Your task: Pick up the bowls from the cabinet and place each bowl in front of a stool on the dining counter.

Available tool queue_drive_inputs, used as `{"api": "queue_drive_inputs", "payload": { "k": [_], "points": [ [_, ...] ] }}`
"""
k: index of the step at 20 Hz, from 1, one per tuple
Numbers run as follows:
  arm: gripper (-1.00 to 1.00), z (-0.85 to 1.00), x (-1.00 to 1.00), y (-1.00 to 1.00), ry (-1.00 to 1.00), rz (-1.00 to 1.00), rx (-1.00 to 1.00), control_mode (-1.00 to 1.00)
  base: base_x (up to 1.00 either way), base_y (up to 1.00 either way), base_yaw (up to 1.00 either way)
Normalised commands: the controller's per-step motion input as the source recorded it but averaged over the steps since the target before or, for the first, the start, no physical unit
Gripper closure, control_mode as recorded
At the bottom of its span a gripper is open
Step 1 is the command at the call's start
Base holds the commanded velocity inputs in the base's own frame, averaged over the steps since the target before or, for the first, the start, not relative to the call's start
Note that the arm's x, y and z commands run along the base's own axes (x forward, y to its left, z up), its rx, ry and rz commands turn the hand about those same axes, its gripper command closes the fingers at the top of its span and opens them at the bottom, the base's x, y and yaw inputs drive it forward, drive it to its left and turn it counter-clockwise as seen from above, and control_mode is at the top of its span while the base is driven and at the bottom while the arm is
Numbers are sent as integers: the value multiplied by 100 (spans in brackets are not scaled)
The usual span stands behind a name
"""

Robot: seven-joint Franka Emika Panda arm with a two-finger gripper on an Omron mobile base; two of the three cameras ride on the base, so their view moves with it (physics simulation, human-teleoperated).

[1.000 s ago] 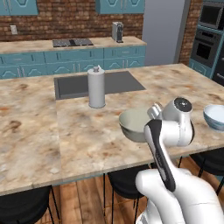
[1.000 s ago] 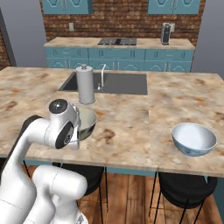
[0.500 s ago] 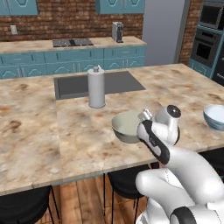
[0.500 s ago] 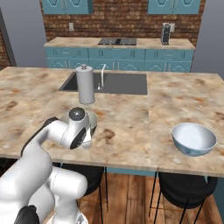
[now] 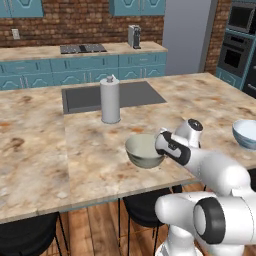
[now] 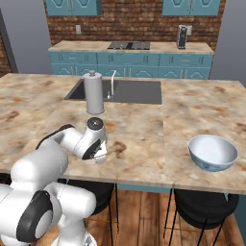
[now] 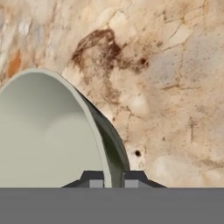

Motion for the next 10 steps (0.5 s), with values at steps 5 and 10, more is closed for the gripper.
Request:
{"api": "queue_drive_inputs", "payload": {
  "k": [5, 10],
  "points": [
    [-100, -8, 3, 8, 0, 6, 0, -100, 0, 0, 0],
    [-100, 2, 0, 5, 0, 1, -1, -100, 0, 0, 0]
  ]
}}
